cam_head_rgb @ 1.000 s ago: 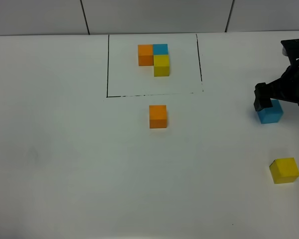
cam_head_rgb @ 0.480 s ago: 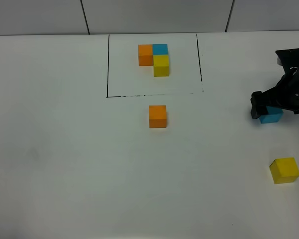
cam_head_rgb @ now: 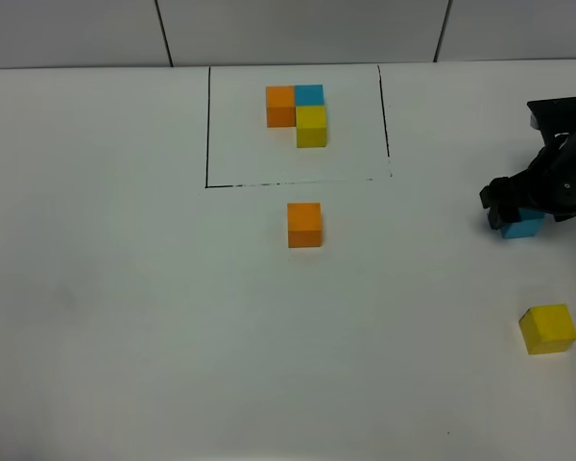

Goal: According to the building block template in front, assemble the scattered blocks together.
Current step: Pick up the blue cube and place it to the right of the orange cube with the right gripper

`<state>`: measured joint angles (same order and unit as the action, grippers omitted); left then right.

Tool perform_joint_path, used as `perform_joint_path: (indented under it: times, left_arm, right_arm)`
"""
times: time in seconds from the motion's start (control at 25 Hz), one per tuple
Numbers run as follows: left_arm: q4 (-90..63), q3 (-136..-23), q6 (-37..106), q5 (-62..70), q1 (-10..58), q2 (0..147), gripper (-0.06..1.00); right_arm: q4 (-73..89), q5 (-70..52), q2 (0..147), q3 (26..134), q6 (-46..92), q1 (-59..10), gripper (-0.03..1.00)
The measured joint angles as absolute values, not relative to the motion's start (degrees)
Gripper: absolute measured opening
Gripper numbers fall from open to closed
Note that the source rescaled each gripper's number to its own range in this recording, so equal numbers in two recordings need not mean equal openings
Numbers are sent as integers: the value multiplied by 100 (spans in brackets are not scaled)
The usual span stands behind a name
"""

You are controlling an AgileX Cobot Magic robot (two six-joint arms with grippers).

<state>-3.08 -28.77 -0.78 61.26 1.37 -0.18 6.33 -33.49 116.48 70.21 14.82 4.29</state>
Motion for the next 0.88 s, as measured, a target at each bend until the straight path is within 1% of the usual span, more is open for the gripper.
perform_joint_path:
  times: [0.08, 0.16, 0.36, 0.48, 0.6, 0.72, 0.8, 0.88]
  left_arm:
    - [-308, -2877, -78, 6126, 137, -18, 55]
    - [-308, -2877, -78, 6126, 137, -18, 55]
    - [-308, -2877, -78, 6126, 137, -18, 55]
    - [-308, -2877, -83, 6126, 137, -18, 55]
    - [-308, -2877, -83, 6126, 137, -18, 55]
    - [-308, -2877, -83, 6126, 137, -18, 55]
    - [-308, -2877, -83, 6126, 137, -18, 55]
    - [-308, -2877, -83, 6126, 137, -18, 55]
  right_arm:
    - [633, -3433, 11648, 7021, 1482, 429, 27]
    - [644, -3486, 11648, 7021, 1482, 429, 2]
    - [643, -3499, 11640, 7021, 1593, 418, 2]
    - [625, -3557, 11574, 7040, 2154, 232, 2]
    - [625, -3787, 11479, 7203, 3229, -250, 2]
    - [599, -4092, 11470, 7408, 4621, -1006, 2]
    - [611, -4272, 11481, 7582, 5328, -1541, 2]
    - [580, -4455, 11552, 7925, 5765, -1879, 2]
